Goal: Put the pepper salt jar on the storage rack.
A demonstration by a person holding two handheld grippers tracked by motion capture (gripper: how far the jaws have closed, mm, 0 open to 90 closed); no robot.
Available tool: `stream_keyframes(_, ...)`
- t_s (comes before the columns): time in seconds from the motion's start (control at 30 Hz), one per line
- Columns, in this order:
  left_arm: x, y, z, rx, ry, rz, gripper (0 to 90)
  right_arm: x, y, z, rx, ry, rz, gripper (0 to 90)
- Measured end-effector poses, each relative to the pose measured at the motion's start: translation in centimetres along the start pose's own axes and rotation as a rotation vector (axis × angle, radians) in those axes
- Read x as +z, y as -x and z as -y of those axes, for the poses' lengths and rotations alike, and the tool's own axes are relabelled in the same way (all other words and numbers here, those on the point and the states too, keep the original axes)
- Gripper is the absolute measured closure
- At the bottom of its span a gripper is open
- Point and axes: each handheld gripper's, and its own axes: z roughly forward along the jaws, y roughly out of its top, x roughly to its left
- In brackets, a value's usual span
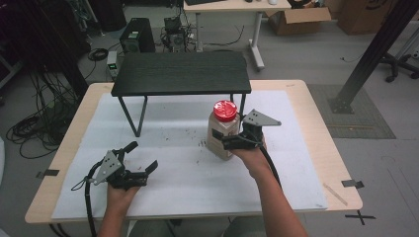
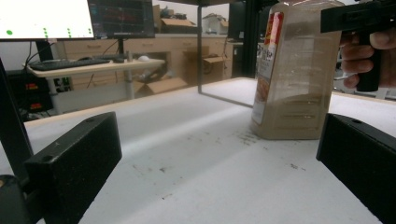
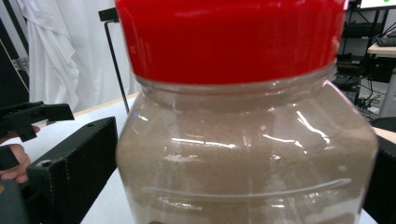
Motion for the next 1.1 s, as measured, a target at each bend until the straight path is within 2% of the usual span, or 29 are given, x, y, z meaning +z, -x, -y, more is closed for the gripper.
stream_keyframes(0.8, 0.0, 0.0, 0.0, -0.002, 0.002, 0.001, 0.3, 0.8, 0.1, 1.5, 0.015, -0.008, 0.026, 1.3)
stream_keyframes(1.1, 0.0, 0.0, 0.0, -0.001, 0.003, 0.002, 0.3, 1.2, 0.1, 1.9, 0.022, -0.005, 0.021, 5.3)
